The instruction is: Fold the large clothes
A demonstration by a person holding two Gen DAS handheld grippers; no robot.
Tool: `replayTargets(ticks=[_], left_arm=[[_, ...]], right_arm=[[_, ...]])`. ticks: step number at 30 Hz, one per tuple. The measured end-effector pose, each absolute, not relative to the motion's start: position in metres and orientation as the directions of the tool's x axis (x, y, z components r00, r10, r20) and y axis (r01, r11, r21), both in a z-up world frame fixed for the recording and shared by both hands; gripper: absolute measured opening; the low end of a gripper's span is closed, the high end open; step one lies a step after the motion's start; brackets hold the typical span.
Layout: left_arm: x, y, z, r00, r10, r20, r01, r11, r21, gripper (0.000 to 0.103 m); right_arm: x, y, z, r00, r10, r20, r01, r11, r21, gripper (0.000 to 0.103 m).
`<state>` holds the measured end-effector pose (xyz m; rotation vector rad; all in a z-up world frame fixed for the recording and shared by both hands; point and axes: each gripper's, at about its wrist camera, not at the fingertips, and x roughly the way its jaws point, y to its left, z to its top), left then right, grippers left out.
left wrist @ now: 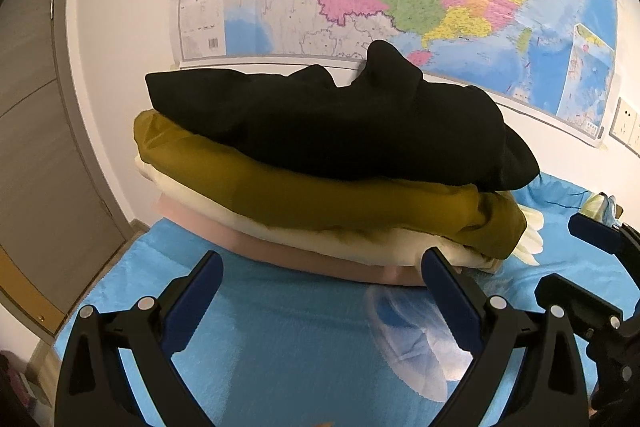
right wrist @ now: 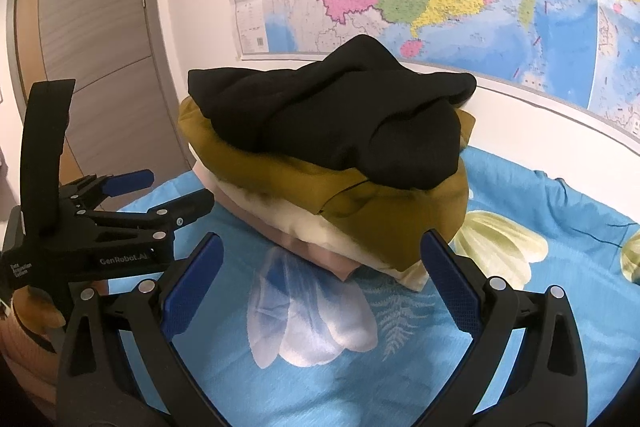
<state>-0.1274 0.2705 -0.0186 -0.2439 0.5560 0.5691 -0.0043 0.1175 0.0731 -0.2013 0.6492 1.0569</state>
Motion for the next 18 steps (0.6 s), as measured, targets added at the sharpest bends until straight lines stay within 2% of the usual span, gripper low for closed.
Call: replayTargets(ticks=[18], left_arm=[[-0.138,0.261,-0.018,0.701,0.451,-0.552,-0.577,0.814,-0.068,0.096]], right_arm=[[-0.011,0.11,0.074,0.332,0.742,-0.582,-0.851,0.502,0.155,0.097]])
